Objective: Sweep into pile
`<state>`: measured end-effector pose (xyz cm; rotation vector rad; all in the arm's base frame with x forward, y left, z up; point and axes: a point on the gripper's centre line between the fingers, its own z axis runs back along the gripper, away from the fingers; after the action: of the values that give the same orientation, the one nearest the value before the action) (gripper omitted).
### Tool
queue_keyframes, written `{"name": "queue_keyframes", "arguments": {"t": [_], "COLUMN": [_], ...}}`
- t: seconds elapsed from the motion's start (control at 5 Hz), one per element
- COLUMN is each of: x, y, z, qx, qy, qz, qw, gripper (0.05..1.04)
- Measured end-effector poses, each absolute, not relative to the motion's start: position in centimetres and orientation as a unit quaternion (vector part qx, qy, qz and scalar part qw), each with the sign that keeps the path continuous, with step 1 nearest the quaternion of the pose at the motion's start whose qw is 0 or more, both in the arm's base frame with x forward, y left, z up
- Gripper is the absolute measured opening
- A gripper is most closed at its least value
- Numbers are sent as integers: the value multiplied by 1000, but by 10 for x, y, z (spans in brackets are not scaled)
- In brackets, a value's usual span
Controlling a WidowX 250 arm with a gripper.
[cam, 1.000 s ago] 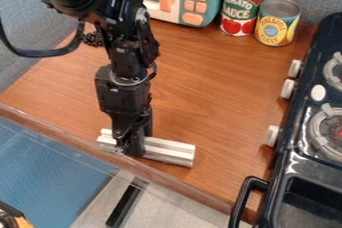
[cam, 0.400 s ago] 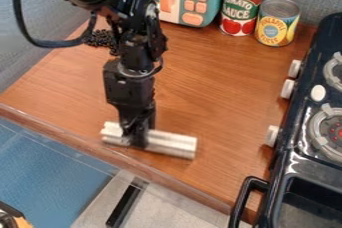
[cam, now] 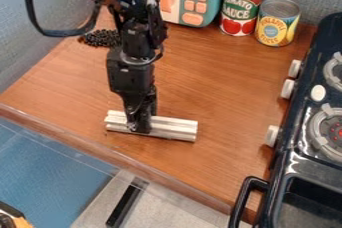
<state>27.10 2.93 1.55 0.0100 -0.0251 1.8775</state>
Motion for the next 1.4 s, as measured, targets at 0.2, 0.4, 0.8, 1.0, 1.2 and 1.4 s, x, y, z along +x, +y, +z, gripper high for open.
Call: {"name": "queue_keyframes", "arguments": {"t": [0.2,0.4,0.8,1.0,1.2,1.4], "x": [281,291,309,319,329,339], "y": [38,48,59,65,70,77], "z": [17,18,19,19,19,19], "qx": [-2,-8,-14,-17,-14,-18], "qy": [-19,-26,-39,-47,-51,-55], "qz": [817,827,840,849,859,870], "qw": [576,561,541,526,510,489], "gripper": [365,365,365,365,364,364]}}
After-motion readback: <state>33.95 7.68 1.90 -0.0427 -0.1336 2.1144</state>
